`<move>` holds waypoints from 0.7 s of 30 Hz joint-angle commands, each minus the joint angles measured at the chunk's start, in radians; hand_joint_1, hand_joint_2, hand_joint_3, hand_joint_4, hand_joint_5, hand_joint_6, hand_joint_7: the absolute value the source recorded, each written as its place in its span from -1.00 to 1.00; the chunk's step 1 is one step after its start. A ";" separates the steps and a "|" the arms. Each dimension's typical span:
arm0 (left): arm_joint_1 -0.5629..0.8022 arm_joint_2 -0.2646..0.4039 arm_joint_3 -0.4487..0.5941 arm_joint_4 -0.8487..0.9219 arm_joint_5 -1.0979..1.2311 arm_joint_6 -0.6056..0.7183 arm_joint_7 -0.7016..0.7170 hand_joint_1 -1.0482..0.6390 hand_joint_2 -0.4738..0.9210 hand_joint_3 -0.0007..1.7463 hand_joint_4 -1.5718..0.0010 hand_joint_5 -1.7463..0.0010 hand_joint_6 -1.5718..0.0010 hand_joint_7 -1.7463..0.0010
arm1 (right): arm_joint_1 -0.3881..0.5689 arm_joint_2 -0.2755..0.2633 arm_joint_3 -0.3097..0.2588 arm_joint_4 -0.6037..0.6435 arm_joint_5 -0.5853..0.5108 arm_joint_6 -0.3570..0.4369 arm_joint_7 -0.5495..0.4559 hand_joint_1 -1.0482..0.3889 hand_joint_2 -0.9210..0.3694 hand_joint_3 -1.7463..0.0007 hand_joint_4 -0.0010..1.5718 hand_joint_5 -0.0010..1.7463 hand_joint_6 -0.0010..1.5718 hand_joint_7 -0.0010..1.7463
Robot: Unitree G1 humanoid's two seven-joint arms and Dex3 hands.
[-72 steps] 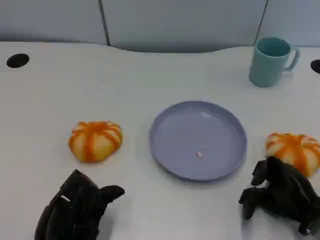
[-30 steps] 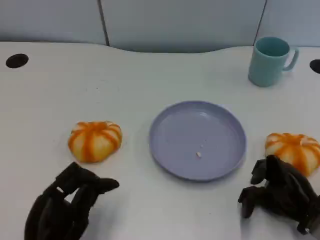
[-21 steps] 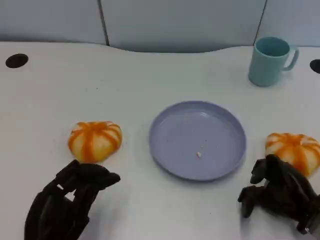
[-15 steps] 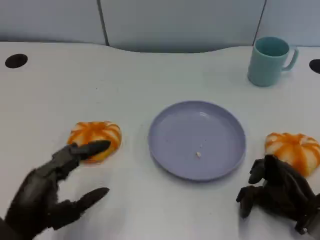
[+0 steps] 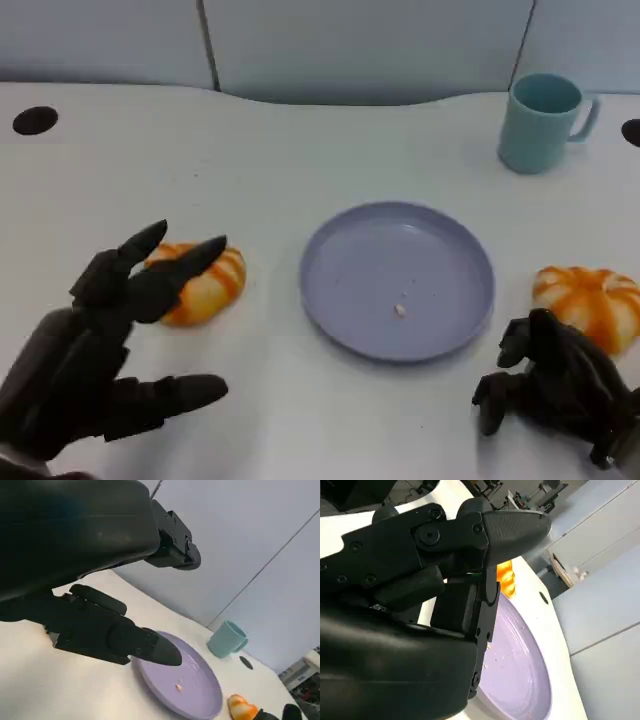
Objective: Grasp the bread from the table and place it into the plate.
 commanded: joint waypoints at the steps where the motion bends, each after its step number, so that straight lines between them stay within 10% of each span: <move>1: -0.069 0.087 -0.007 -0.083 0.216 0.107 0.025 -0.52 0.99 -0.99 0.86 0.81 0.71 1.00 | 0.019 -0.011 0.001 -0.002 -0.002 0.002 0.000 -0.26 -1.00 0.65 1.00 -0.19 1.00 -0.54; 21: -0.149 0.187 -0.161 -0.021 0.261 0.273 -0.043 -0.50 0.95 -1.00 0.93 0.87 0.83 1.00 | 0.027 -0.012 0.006 -0.020 0.000 0.018 -0.002 -0.27 -1.00 0.66 1.00 -0.19 1.00 -0.53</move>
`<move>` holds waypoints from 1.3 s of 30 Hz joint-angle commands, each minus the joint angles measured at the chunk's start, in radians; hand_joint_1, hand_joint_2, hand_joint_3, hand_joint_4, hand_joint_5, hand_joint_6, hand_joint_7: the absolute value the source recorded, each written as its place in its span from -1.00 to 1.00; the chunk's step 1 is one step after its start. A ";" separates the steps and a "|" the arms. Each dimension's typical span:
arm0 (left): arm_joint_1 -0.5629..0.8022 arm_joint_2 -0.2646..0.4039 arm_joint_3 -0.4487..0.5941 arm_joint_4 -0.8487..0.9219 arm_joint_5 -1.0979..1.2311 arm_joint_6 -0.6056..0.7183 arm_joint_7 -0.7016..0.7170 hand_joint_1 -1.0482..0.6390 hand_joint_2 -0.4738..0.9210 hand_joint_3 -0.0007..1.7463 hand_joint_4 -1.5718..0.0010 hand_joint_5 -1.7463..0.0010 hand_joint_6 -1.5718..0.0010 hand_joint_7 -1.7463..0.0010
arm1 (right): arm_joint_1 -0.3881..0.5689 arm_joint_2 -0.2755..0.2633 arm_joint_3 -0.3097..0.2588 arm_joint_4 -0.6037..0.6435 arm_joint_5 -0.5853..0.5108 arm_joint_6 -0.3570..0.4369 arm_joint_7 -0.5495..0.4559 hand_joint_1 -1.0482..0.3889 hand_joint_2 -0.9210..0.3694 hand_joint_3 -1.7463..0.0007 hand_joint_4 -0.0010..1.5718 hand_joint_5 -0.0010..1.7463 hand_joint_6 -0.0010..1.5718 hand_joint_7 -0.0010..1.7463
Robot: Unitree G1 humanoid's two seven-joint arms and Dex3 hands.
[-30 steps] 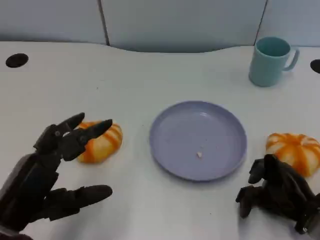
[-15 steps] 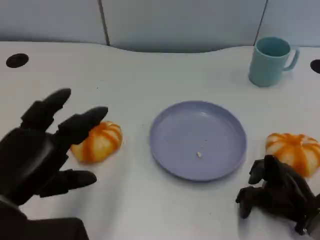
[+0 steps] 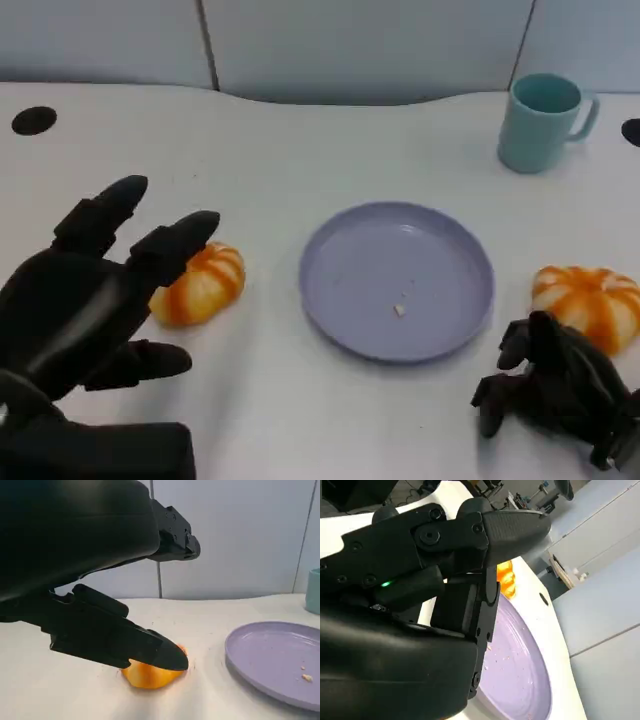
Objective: Grasp the bread from the table and place it into the plate.
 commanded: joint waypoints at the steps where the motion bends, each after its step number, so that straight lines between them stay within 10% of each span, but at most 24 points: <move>1: -0.040 0.028 -0.038 0.063 -0.026 0.031 -0.036 -0.49 0.95 -1.00 0.93 0.88 0.83 1.00 | 0.017 -0.012 0.003 -0.006 -0.001 0.021 -0.005 -0.26 -1.00 0.66 1.00 -0.19 1.00 -0.53; 18: -0.463 0.015 -0.318 0.599 0.088 0.184 -0.092 -0.52 0.94 -1.00 0.99 0.94 0.89 1.00 | 0.029 -0.007 0.004 -0.025 -0.001 0.036 -0.021 -0.26 -1.00 0.67 1.00 -0.17 1.00 -0.50; 39: -0.631 -0.046 -0.442 0.941 0.026 0.153 0.050 -0.44 0.85 -1.00 0.96 0.91 0.87 0.98 | 0.035 -0.013 0.009 -0.037 0.003 0.045 -0.013 -0.27 -1.00 0.65 1.00 -0.18 1.00 -0.52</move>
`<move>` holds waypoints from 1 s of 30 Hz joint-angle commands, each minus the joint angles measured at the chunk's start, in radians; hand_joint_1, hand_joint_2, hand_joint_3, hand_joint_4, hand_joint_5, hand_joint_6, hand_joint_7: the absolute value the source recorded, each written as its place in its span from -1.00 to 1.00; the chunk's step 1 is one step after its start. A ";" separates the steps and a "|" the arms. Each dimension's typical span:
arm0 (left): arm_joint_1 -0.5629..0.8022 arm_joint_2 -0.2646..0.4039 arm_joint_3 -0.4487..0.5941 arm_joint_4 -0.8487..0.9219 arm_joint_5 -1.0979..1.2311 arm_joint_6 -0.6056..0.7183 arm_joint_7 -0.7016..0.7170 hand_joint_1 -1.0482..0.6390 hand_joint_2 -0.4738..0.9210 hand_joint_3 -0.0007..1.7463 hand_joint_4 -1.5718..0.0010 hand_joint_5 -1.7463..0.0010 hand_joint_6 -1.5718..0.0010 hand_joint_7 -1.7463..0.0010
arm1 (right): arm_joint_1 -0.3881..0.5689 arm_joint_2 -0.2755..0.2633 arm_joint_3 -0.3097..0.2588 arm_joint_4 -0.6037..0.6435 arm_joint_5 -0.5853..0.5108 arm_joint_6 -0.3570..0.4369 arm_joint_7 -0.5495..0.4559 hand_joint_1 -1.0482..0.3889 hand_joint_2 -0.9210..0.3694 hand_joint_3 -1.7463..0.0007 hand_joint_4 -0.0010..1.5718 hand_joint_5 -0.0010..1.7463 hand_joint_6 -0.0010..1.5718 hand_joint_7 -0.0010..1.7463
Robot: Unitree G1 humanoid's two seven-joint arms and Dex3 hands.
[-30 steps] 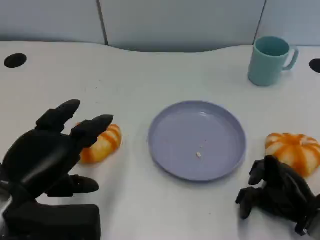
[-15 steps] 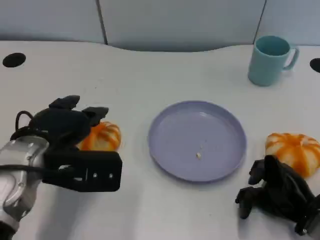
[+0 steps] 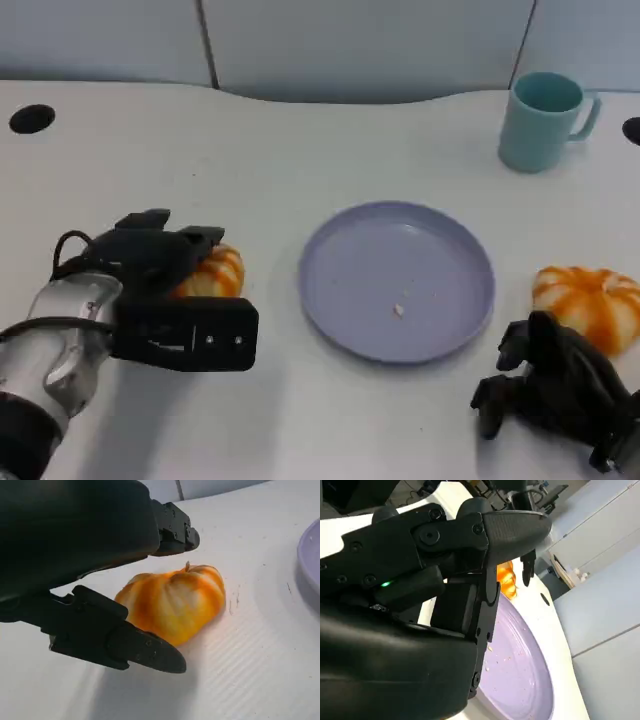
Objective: Grasp the bread from the table and place it into the plate.
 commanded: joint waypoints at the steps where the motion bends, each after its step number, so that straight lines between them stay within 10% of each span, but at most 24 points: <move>1: -0.025 0.010 -0.008 0.022 -0.015 -0.006 0.023 -0.44 0.85 -1.00 0.97 0.90 0.87 0.98 | 0.018 -0.015 0.002 0.005 -0.004 0.012 -0.005 -0.27 -1.00 0.65 1.00 -0.18 1.00 -0.52; 14: -0.170 -0.066 -0.068 0.423 -0.060 -0.113 0.079 -0.38 0.81 -1.00 0.95 0.86 0.84 0.98 | 0.025 -0.014 0.000 -0.001 -0.004 0.004 -0.008 -0.28 -1.00 0.69 1.00 -0.18 1.00 -0.53; 17: -0.190 -0.096 -0.064 0.509 -0.079 -0.134 0.148 -0.11 0.87 -0.99 0.54 0.72 0.49 0.91 | 0.035 -0.015 0.003 -0.014 -0.006 -0.001 -0.007 -0.28 -1.00 0.67 1.00 -0.19 1.00 -0.53; 28: -0.217 -0.103 -0.089 0.571 -0.100 -0.160 0.181 -0.07 0.88 -1.00 0.46 0.75 0.42 0.95 | 0.038 -0.015 0.004 -0.019 -0.005 0.001 -0.009 -0.28 -1.00 0.67 1.00 -0.19 1.00 -0.53; 29: -0.186 -0.097 -0.088 0.576 -0.092 -0.205 0.317 -0.05 0.88 -0.80 0.25 0.63 0.19 0.84 | 0.042 -0.016 0.004 -0.031 -0.001 0.017 -0.011 -0.28 -1.00 0.67 1.00 -0.19 1.00 -0.53; 30: -0.162 -0.094 -0.087 0.581 -0.087 -0.244 0.429 -0.04 0.86 -0.46 0.08 -0.17 0.15 -0.04 | 0.045 -0.017 0.004 -0.040 0.002 0.030 -0.014 -0.27 -1.00 0.67 1.00 -0.19 1.00 -0.53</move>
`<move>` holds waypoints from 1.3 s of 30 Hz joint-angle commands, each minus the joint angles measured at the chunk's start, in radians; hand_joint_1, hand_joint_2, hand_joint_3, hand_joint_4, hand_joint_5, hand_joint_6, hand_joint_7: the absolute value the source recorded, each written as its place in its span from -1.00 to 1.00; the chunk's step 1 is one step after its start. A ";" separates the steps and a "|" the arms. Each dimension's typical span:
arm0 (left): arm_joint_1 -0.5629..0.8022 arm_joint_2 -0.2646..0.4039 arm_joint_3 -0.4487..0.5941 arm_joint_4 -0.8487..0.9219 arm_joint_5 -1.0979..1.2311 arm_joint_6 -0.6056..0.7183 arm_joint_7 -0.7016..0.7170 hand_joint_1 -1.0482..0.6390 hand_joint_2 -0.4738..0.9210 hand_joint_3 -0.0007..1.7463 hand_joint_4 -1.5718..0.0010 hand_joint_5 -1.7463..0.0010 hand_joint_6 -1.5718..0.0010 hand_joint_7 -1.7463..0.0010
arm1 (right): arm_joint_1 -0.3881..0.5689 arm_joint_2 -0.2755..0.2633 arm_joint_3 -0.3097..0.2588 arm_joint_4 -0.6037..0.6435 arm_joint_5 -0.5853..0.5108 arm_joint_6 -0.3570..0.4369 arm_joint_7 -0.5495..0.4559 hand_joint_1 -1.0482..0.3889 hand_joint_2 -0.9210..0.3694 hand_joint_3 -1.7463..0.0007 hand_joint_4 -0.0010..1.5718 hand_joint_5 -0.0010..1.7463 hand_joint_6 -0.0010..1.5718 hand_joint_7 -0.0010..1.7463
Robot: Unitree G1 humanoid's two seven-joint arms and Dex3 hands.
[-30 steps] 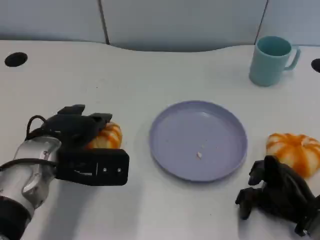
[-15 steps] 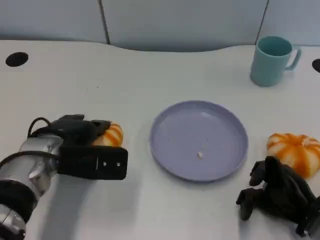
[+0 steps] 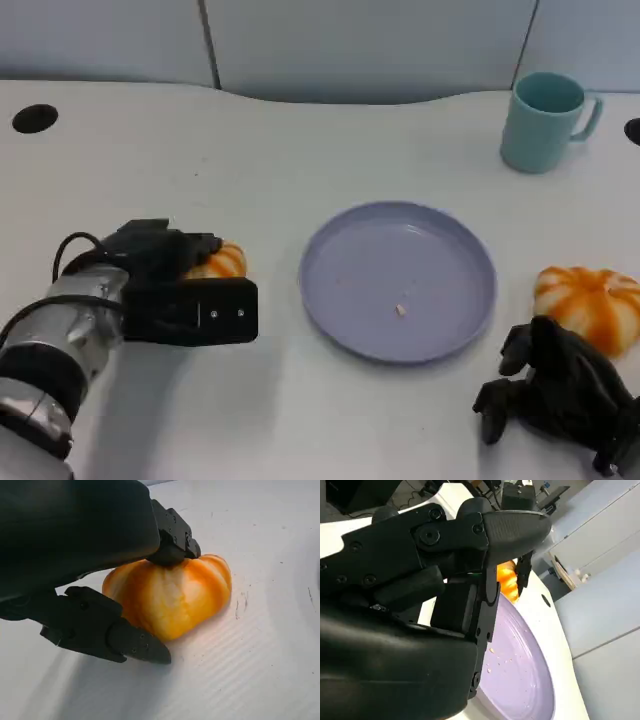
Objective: Grasp the bread from the table and place it into the plate.
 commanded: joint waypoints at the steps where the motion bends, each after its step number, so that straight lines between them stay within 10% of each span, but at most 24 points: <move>1: 0.082 0.014 -0.010 0.034 0.021 -0.112 0.329 -0.03 0.85 -0.25 -0.01 -0.66 0.15 -0.61 | 0.029 -0.015 0.003 -0.026 0.003 0.042 -0.016 -0.27 -1.00 0.67 1.00 -0.19 1.00 -0.53; 6: 0.082 0.008 -0.021 0.071 0.028 -0.152 0.445 -0.05 0.86 -0.09 -0.10 -0.99 0.18 -0.99 | 0.036 -0.016 0.006 -0.043 -0.003 0.047 -0.019 -0.27 -1.00 0.66 1.00 -0.18 1.00 -0.53; 39: 0.048 -0.088 0.188 -0.139 -0.238 -0.399 0.400 0.12 0.25 0.68 -0.15 -1.00 0.09 -1.00 | 0.032 -0.005 0.012 -0.033 0.010 0.045 -0.025 -0.26 -1.00 0.67 1.00 -0.20 1.00 -0.54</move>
